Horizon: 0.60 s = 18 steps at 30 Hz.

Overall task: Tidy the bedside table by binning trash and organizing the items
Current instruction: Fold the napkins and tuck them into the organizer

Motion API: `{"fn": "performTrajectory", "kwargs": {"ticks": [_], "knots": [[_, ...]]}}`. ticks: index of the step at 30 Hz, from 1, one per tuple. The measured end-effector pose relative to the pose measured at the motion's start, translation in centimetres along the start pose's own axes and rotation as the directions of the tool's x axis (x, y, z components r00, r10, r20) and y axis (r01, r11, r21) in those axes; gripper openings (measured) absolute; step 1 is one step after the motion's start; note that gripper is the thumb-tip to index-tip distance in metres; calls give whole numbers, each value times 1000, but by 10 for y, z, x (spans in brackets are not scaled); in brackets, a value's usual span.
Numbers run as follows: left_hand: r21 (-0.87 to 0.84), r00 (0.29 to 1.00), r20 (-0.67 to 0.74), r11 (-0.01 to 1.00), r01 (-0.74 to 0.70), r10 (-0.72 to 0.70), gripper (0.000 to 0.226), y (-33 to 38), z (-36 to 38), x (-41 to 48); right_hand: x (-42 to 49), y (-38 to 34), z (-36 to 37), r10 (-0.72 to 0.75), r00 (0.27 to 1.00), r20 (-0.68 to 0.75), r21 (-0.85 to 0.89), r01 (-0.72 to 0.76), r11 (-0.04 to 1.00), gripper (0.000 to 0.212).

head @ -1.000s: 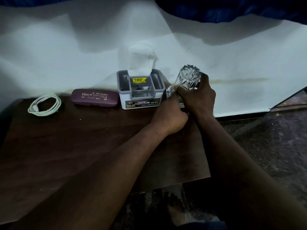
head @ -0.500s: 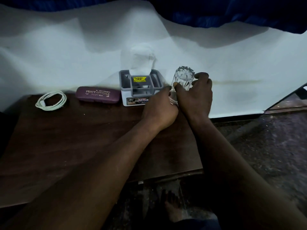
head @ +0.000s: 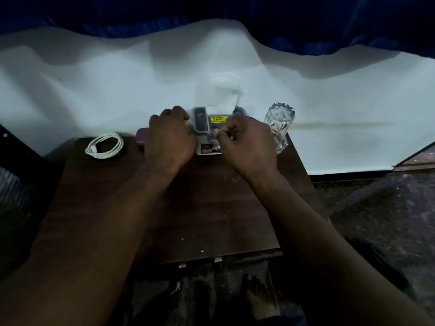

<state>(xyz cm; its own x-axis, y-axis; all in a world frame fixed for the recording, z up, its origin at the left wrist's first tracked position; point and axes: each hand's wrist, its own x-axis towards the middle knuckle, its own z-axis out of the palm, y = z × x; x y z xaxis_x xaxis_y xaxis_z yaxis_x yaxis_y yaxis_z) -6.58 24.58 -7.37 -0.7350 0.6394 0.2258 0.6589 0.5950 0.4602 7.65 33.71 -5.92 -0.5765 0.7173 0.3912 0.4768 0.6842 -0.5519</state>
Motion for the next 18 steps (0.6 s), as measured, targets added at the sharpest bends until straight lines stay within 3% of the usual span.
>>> {"fn": "performTrajectory", "kwargs": {"ticks": [3,6,12,18], "knots": [[235,980,197,971,-39,-9,53,-39,8,9,0,-12,21,-79,995,61,25,78,997,16],[286,960,279,955,-81,-2,52,-56,18,8,-1,-17,36,-96,989,110,26,94,995,19],[335,978,202,935,-120,53,40,-66,23,16,6,-20,50,-108,989,101,42,104,994,19],[368,985,173,926,-83,19,33,-76,23,14,5,-23,63,-119,985,122,35,116,993,20]]}}
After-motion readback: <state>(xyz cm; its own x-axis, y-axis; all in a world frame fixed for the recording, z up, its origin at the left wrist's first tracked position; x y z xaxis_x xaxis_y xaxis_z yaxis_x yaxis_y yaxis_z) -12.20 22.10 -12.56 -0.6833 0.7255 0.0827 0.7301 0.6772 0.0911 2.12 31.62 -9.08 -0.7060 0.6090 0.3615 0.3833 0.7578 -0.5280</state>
